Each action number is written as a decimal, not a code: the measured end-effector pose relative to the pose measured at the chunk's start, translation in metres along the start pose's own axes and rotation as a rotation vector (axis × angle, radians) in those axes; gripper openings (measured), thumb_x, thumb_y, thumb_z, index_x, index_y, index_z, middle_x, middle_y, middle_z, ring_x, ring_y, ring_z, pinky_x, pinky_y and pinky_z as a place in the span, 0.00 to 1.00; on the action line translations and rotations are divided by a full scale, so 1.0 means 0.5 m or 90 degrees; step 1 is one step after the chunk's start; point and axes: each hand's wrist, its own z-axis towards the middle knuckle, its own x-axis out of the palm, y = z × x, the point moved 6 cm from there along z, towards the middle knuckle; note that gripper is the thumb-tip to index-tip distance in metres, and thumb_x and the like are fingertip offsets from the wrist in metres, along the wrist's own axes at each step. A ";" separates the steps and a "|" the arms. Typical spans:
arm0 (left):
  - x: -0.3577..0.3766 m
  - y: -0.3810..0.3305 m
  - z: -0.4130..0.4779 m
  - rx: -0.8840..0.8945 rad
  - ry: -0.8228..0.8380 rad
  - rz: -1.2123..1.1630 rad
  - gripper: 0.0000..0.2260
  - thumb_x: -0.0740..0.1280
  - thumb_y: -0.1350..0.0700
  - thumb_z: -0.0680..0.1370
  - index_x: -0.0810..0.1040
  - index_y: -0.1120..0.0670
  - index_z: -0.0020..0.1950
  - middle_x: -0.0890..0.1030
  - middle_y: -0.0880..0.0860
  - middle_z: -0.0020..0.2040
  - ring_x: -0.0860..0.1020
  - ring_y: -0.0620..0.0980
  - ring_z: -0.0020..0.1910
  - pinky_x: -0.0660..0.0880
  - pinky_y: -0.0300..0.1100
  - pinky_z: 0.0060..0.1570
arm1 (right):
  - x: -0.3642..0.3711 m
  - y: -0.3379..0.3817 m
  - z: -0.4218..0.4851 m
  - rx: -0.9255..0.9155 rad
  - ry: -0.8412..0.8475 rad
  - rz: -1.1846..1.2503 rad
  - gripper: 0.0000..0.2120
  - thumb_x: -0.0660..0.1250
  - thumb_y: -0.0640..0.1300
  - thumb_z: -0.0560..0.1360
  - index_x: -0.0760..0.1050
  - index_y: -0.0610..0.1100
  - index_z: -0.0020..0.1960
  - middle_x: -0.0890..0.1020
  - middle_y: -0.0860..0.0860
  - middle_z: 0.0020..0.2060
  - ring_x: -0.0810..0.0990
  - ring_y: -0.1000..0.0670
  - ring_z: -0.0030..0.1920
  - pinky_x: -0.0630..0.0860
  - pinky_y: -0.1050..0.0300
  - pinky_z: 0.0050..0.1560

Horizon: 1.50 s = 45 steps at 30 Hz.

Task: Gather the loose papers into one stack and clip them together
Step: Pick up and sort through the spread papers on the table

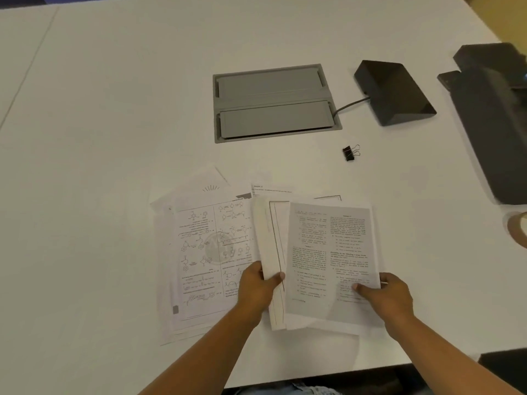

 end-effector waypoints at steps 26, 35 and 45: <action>-0.120 -0.018 -0.050 0.140 -0.284 0.112 0.11 0.65 0.54 0.81 0.81 0.57 0.60 0.82 0.54 0.55 0.80 0.52 0.52 0.75 0.42 0.54 | -0.123 0.002 -0.095 -0.035 0.020 0.206 0.15 0.69 0.39 0.75 0.75 0.42 0.61 0.80 0.44 0.55 0.78 0.40 0.54 0.73 0.44 0.61; -0.141 -0.015 -0.084 0.073 -0.190 -0.104 0.13 0.63 0.56 0.82 0.78 0.55 0.66 0.81 0.53 0.60 0.79 0.55 0.61 0.75 0.54 0.65 | -0.101 0.058 -0.143 -0.077 0.096 0.247 0.15 0.70 0.40 0.74 0.76 0.45 0.60 0.83 0.50 0.52 0.81 0.45 0.53 0.76 0.47 0.57; -0.125 -0.001 -0.131 -0.023 0.033 -0.257 0.11 0.62 0.57 0.83 0.83 0.49 0.57 0.87 0.51 0.55 0.83 0.56 0.58 0.75 0.58 0.64 | 0.029 0.141 -0.170 -0.065 0.358 0.266 0.20 0.67 0.47 0.76 0.73 0.51 0.68 0.83 0.53 0.60 0.82 0.49 0.60 0.74 0.46 0.64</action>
